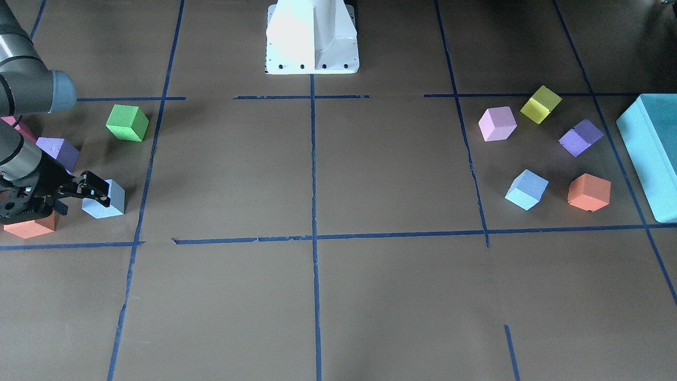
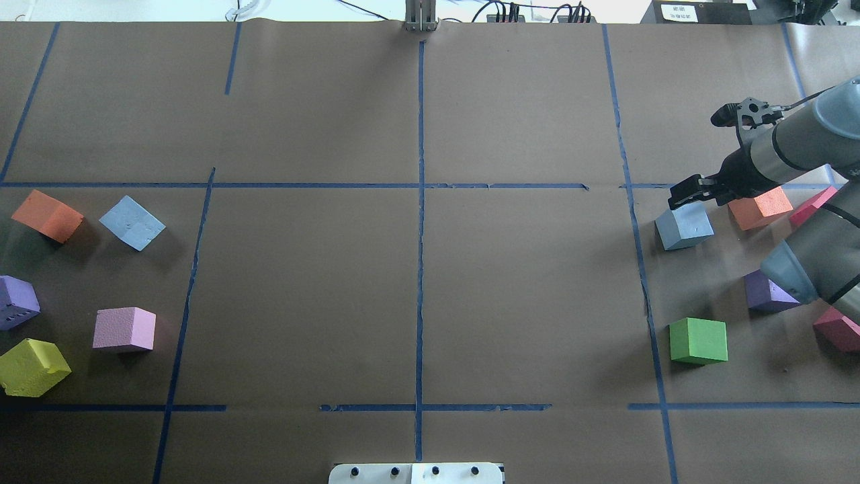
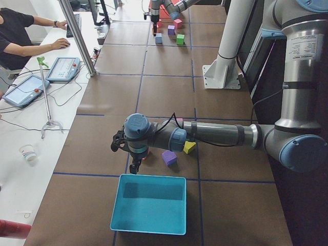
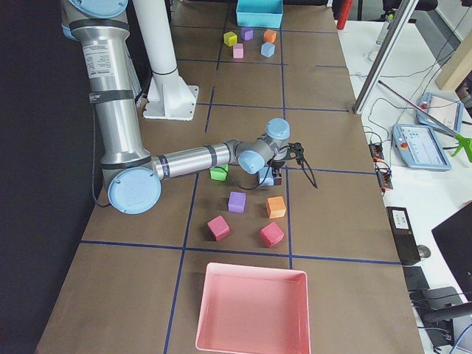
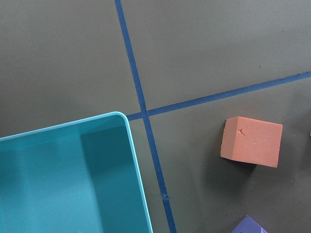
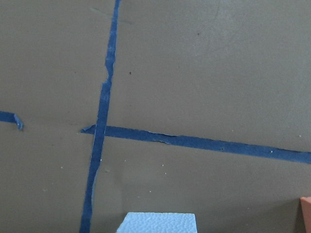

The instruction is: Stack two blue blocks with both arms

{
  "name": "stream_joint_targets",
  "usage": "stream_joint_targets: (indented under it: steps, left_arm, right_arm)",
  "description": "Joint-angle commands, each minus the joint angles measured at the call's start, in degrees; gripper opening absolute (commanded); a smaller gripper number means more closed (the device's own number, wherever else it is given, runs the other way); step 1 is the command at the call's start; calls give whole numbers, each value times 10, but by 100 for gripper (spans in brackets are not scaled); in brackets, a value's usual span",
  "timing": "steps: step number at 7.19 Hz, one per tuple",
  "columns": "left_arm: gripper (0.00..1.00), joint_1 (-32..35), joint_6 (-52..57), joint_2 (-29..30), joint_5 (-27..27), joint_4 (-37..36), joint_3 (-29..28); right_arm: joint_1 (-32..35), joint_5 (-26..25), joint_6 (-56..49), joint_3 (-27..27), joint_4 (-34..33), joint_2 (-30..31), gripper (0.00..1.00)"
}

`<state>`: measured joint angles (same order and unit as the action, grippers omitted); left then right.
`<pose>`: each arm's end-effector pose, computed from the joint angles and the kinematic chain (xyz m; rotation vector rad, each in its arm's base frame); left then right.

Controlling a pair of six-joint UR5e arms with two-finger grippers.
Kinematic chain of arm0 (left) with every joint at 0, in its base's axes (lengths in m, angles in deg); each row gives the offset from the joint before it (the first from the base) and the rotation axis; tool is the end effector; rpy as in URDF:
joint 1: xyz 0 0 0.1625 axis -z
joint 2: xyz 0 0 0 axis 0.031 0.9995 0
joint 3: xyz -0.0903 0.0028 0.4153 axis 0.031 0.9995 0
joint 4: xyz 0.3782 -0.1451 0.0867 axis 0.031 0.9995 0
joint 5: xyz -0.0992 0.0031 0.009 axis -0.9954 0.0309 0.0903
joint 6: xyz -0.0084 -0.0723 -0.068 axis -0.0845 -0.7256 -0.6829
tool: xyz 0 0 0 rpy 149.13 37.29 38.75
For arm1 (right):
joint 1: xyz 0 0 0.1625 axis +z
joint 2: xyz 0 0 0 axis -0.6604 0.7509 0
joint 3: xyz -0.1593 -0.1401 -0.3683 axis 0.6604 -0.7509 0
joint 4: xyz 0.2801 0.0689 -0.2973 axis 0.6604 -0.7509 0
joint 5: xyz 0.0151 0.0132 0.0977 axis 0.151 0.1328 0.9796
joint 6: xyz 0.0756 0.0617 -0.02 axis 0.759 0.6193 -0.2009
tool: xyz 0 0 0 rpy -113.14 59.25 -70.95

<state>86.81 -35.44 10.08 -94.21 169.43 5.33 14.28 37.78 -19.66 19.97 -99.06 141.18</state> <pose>-0.0479 -0.4867 0.6181 0.1952 0.8214 0.1881 -0.2660 -0.5218 0.5197 0.1340 -0.8679 -0.0817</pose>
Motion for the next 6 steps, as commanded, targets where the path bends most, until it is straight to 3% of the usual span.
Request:
stream_joint_targets:
  steps: [1,4,5,6]
  left_arm:
    - [100,0,0,0,-11,0,0]
    - [100,0,0,0,-13,0,1]
    - [100,0,0,0,-14,1,1]
    - [100,0,1,0,-14,1,1]
  right_arm:
    - [-12,1,0,2,1,-1,99]
    - [-30,-6,-3,-11,4,9,98]
    - [-33,-7,-1,-12,4,8,92]
    - [-32,-6,1,-9,3,9,39]
